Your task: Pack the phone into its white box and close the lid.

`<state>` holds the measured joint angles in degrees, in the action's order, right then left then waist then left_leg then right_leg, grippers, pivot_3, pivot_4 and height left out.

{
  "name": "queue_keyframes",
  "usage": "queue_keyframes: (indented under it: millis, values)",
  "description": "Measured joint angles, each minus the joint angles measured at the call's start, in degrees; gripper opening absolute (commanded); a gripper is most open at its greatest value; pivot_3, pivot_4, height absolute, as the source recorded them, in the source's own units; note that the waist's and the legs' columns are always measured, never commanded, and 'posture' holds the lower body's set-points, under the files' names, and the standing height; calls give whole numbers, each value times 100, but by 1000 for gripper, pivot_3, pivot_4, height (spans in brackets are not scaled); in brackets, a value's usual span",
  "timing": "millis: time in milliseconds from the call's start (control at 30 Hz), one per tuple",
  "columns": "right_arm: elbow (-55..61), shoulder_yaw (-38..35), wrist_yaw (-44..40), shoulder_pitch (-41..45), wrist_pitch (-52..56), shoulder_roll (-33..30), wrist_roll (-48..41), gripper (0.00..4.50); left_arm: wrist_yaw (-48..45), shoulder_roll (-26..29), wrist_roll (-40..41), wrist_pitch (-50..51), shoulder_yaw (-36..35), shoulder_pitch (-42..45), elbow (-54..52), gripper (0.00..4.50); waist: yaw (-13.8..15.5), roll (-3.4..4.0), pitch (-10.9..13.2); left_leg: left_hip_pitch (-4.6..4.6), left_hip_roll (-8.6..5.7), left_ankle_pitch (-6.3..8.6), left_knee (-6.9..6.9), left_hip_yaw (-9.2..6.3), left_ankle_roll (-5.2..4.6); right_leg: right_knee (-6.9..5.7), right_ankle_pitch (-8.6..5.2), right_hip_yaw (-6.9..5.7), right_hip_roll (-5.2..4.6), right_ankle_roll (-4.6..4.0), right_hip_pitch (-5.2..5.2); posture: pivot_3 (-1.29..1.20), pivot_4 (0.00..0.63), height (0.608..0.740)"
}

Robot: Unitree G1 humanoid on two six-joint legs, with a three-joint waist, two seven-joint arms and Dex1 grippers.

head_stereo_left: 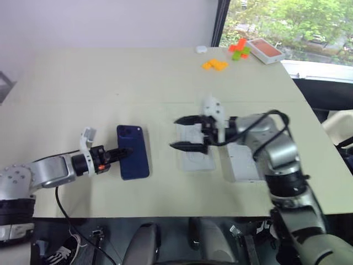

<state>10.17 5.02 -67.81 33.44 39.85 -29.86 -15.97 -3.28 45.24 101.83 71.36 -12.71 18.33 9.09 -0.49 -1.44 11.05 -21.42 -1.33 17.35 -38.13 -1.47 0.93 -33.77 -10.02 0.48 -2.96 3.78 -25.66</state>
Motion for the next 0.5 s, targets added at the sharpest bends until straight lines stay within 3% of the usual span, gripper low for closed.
queue_keyframes:
  millis: [167,400,500]
  values:
    - [-24,-509,-603,-635,-455,-1012,-406,4432,679,-825,287,-223,439,699,-322,0,7,0,6,-7,-9,7,-4,4,-14,14,13,1,-25,22,4,0,150,740]
    - [-460,-925,-1150,-1344,-1178,-1851,-576,4432,1553,-1920,574,-687,923,1514,-227,0,11,3,10,0,-10,4,-8,7,-9,14,14,0,-20,23,11,0,150,740]
    - [-519,-976,-1179,-1349,-1323,-1909,-621,4432,1639,-2330,438,-754,1036,1776,111,0,-19,2,10,8,-11,1,-15,12,-7,19,12,7,-9,21,22,0,150,740]
